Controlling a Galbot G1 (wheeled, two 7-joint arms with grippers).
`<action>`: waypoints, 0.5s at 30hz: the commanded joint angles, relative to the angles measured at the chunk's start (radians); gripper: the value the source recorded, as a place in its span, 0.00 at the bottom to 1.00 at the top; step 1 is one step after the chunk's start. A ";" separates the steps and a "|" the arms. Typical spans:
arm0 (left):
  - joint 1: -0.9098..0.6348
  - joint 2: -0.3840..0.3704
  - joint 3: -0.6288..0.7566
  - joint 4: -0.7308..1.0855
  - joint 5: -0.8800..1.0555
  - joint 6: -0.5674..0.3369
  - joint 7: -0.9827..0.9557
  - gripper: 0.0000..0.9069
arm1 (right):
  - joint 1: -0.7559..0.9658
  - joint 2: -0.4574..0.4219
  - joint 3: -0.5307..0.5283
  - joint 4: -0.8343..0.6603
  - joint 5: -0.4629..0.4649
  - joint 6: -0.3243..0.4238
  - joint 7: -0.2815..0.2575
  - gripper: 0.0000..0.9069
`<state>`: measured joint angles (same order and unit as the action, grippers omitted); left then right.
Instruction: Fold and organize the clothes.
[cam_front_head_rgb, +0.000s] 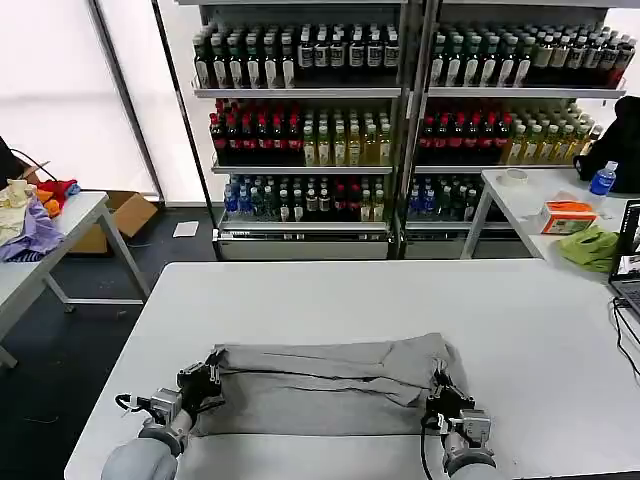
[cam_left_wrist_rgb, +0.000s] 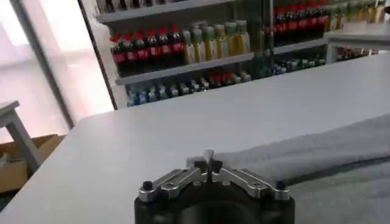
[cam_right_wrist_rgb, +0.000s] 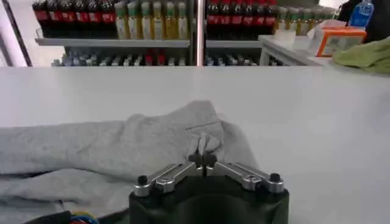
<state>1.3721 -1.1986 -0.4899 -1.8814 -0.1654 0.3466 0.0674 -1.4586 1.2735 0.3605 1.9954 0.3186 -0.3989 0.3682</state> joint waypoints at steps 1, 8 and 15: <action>0.012 -0.013 0.005 0.001 0.052 -0.005 -0.012 0.74 | -0.019 0.009 -0.012 -0.013 -0.047 0.002 -0.007 0.00; 0.004 -0.019 -0.009 -0.068 0.045 -0.001 -0.049 1.00 | -0.049 0.002 0.000 0.062 -0.073 0.007 0.022 1.00; 0.020 -0.057 -0.043 -0.137 0.023 0.028 -0.096 1.00 | -0.102 -0.018 0.087 0.264 -0.071 0.003 0.039 1.00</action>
<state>1.3797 -1.2228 -0.5067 -1.9362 -0.1378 0.3516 0.0208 -1.5120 1.2645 0.3805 2.0731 0.2639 -0.4002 0.3924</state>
